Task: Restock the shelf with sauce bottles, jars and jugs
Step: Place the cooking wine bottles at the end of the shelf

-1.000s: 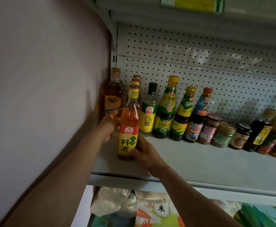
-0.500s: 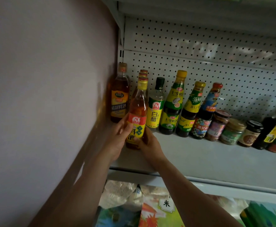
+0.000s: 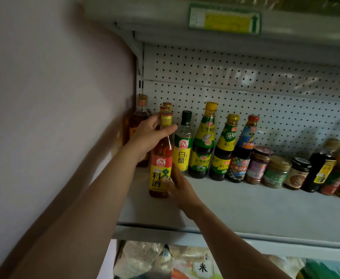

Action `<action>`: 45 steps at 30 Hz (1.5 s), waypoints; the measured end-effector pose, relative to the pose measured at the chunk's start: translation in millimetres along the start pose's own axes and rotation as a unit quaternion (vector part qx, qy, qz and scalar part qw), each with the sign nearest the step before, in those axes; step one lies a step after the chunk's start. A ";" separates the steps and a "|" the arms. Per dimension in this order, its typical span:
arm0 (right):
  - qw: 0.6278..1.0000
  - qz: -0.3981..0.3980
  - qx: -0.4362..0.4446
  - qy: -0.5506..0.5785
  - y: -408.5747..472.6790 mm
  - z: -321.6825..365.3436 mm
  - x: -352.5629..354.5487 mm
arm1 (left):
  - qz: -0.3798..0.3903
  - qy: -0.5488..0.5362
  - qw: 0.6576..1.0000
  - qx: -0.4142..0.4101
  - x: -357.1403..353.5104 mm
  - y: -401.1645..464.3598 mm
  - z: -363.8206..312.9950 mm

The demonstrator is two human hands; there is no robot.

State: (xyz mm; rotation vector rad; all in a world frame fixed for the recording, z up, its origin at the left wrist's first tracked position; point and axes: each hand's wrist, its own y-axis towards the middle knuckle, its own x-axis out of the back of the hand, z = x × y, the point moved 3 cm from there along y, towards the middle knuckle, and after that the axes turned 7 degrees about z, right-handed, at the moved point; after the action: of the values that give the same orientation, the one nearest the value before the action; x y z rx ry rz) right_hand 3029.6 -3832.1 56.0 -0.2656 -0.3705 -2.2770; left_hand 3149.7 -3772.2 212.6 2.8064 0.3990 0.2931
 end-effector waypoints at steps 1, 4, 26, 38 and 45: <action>1.000 -0.013 0.005 0.002 0.2 0.2 1.0 | 0.004 0.015 1.000 0.010 1.3 5.2 -2.6; 0.999 -0.034 0.008 0.011 1.9 -2.7 1.9 | 0.033 0.049 0.997 0.042 7.9 12.7 -4.1; 0.997 0.034 0.046 0.050 23.6 1.5 8.3 | 0.138 0.054 0.979 0.140 32.2 27.1 5.7; 0.993 0.099 0.059 0.030 42.2 16.1 11.2 | 0.133 0.045 0.979 0.145 33.9 27.7 9.6; 0.993 0.108 0.037 0.028 47.6 15.8 16.5 | 0.139 0.035 0.978 0.149 33.4 28.0 9.5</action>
State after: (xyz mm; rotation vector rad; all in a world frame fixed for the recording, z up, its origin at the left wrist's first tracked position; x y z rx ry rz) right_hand 3055.4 -3868.5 84.3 -0.1947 -0.3772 -2.0502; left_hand 3190.1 -3790.4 217.7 3.1555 0.0641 0.4253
